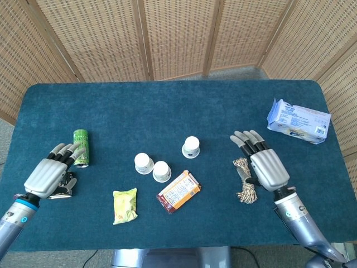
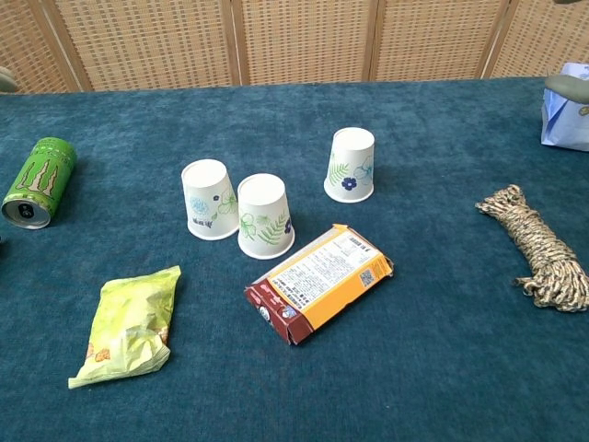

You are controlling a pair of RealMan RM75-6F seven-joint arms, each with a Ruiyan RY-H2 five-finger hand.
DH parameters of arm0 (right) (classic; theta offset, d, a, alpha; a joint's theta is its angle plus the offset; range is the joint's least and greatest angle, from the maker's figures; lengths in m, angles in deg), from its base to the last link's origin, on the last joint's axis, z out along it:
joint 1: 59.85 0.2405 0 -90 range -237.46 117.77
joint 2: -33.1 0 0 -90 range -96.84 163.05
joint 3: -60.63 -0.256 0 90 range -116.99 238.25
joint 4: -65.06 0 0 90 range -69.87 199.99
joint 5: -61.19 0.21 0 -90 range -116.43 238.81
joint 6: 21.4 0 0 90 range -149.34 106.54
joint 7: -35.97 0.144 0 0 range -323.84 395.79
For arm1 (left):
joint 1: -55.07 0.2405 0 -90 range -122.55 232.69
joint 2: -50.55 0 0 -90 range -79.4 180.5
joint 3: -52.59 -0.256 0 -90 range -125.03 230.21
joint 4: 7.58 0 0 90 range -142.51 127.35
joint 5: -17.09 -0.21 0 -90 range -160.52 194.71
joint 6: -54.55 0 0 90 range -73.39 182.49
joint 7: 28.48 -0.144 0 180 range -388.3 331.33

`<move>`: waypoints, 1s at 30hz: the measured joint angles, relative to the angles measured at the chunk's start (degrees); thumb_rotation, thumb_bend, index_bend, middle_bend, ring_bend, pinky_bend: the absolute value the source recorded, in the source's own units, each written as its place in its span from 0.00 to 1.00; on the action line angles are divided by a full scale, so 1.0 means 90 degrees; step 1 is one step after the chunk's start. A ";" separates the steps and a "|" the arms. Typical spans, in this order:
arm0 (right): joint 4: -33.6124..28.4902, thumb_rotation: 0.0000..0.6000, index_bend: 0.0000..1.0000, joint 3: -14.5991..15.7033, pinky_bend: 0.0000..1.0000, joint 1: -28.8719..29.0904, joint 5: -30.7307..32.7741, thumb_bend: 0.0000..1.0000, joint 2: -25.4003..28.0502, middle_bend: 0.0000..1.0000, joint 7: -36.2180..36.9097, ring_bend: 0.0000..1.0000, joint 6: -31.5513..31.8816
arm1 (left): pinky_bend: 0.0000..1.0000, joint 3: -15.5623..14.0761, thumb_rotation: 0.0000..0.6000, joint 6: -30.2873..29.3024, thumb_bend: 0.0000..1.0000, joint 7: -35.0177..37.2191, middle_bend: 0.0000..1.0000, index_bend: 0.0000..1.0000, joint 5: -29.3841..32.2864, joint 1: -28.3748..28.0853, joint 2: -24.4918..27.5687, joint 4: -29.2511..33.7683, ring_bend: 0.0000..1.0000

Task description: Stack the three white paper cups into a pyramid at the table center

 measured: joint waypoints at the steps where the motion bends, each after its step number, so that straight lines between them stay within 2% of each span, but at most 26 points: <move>1: 0.0026 1.00 0.07 -0.0003 0.08 -0.0066 -0.0036 0.45 0.0009 0.06 0.0051 0.00 0.0025 | 0.00 0.0019 1.00 0.0073 0.44 -0.0016 0.00 0.00 0.0021 -0.0061 -0.0027 -0.0021 0.00; 12: 0.0116 1.00 0.07 -0.0089 0.08 -0.0530 -0.0324 0.45 0.0203 0.06 0.0350 0.00 0.0168 | 0.00 0.0248 1.00 0.0885 0.44 -0.0040 0.00 0.00 0.0364 -0.0748 -0.0480 -0.0270 0.00; 21: 0.0087 1.00 0.07 -0.0162 0.08 -0.0896 -0.0482 0.45 0.0406 0.06 0.0503 0.00 0.0349 | 0.00 0.0483 1.00 0.1807 0.44 0.0084 0.00 0.00 0.0654 -0.1523 -0.0882 -0.0513 0.00; 30: 0.0059 1.00 0.07 -0.0228 0.08 -0.1236 -0.0543 0.45 0.0589 0.06 0.0664 0.00 0.0478 | 0.00 0.0648 1.00 0.2652 0.44 0.0222 0.00 0.00 0.1065 -0.2330 -0.1607 -0.1103 0.00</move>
